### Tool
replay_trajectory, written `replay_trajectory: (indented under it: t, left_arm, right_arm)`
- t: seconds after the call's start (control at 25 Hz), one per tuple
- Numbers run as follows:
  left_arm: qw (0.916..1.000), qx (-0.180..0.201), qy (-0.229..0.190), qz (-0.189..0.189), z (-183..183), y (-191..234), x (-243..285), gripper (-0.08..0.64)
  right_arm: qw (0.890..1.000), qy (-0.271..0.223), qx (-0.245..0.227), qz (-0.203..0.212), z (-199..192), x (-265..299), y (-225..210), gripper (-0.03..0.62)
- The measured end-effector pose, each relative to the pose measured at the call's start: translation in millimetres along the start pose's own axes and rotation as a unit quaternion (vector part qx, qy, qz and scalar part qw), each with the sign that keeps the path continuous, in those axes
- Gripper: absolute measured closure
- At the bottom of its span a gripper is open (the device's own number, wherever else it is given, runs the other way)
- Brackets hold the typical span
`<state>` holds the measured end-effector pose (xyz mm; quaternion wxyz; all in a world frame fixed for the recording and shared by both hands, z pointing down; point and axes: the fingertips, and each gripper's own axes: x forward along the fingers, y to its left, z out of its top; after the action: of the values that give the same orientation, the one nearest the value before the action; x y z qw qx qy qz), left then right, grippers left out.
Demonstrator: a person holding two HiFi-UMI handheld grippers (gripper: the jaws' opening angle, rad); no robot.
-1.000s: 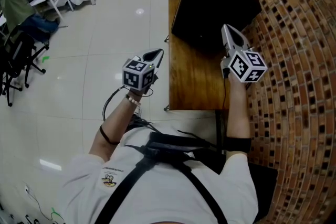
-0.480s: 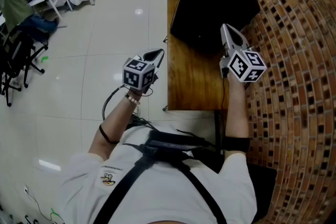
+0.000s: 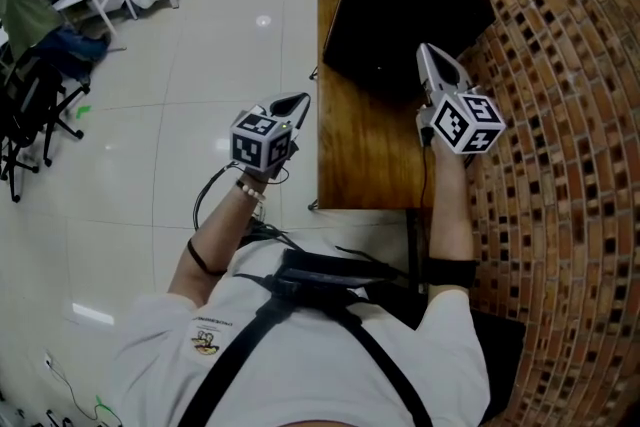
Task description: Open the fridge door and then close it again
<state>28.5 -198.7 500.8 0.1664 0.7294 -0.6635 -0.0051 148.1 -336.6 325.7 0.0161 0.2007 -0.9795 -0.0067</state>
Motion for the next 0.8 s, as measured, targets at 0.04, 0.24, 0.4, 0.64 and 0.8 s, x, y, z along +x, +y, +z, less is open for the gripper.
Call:
replay_trajectory:
  t: [0.04, 0.24, 0.4, 0.64, 0.8]
  left_arm:
    - [1.0, 0.0, 0.0, 0.001, 0, 0, 0, 0.558]
    - [1.0, -0.003, -0.001, 0.004, -1, 4, 2, 0.558]
    - [1.0, -0.005, -0.001, 0.005, 1, 8, 7, 0.558]
    - [0.9999, -0.015, -0.001, 0.005, 3, 21, 17, 0.558]
    - [0.9998, -0.02, 0.002, 0.001, 3, 32, 26, 0.558]
  right_arm:
    - [1.0, 0.001, 0.0, 0.002, -1, 1, 0, 0.591]
    - [1.0, -0.001, 0.0, 0.01, 0, 7, -2, 0.592]
    - [1.0, 0.009, -0.002, 0.009, -4, 17, -8, 0.546]
    - [0.999, 0.041, -0.033, 0.004, -14, 49, -25, 0.46]
    - [0.996, 0.075, -0.047, 0.015, -19, 83, -36, 0.346]
